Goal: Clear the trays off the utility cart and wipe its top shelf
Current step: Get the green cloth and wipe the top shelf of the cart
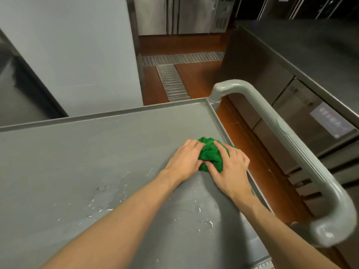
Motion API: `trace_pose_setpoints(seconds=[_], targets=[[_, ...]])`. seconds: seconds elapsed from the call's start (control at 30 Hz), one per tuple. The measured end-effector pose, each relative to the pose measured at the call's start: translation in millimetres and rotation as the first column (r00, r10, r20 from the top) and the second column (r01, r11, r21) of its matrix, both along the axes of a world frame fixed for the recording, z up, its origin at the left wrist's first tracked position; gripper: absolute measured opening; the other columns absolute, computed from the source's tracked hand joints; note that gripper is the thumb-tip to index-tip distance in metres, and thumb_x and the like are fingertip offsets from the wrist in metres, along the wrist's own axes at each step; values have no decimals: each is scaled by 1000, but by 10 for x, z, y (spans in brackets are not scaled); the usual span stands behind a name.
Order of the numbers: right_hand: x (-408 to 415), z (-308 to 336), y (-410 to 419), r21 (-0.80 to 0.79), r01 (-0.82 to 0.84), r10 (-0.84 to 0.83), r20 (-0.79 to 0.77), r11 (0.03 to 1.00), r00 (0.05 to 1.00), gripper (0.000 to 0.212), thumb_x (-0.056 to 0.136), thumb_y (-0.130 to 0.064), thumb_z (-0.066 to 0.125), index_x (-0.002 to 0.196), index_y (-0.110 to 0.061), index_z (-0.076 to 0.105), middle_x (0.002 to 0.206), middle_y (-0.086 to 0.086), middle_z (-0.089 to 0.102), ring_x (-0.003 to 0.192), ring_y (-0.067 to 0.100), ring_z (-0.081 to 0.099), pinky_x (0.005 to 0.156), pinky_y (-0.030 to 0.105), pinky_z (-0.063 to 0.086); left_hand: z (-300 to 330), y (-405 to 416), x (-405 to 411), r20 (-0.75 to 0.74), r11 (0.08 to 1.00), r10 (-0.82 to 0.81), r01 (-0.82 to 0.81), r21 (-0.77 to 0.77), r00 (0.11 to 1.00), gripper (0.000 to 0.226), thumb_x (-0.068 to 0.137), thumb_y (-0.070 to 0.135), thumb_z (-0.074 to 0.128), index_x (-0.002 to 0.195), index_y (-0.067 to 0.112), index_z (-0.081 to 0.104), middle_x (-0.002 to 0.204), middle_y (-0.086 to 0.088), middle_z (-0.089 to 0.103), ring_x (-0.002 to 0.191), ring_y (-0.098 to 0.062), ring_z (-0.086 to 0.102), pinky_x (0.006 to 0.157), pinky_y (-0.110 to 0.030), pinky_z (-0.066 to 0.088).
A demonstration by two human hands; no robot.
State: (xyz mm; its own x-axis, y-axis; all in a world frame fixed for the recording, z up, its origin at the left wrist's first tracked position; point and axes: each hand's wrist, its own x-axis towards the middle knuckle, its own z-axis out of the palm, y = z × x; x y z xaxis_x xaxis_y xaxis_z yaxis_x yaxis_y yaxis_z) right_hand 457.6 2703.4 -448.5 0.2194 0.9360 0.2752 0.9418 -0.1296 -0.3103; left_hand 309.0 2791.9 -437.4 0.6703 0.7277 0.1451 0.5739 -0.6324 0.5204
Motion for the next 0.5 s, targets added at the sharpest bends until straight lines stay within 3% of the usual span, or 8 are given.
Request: trace_pose_setpoints(seconds=[0.2, 0.5], targets=[[-434, -9, -9, 6, 68, -67, -67, 998, 995, 66, 77, -46, 56, 140, -30, 47, 132, 1, 55, 113, 27, 47, 86, 41, 30, 2, 19, -398, -11, 1000, -17, 17, -23, 1000, 44, 79, 9, 61, 123, 4, 54, 120, -14, 58, 114, -31, 49, 100, -43, 41], [-1702, -30, 89, -21, -12, 10, -111, 1000, 994, 67, 76, -46, 56, 140, -29, 47, 133, 2, 54, 114, 27, 48, 87, 46, 37, 18, -10, -1739, 9, 995, 95, -94, -38, 995, 41, 77, 8, 66, 117, 7, 57, 112, -9, 60, 109, -25, 49, 90, -23, 33]])
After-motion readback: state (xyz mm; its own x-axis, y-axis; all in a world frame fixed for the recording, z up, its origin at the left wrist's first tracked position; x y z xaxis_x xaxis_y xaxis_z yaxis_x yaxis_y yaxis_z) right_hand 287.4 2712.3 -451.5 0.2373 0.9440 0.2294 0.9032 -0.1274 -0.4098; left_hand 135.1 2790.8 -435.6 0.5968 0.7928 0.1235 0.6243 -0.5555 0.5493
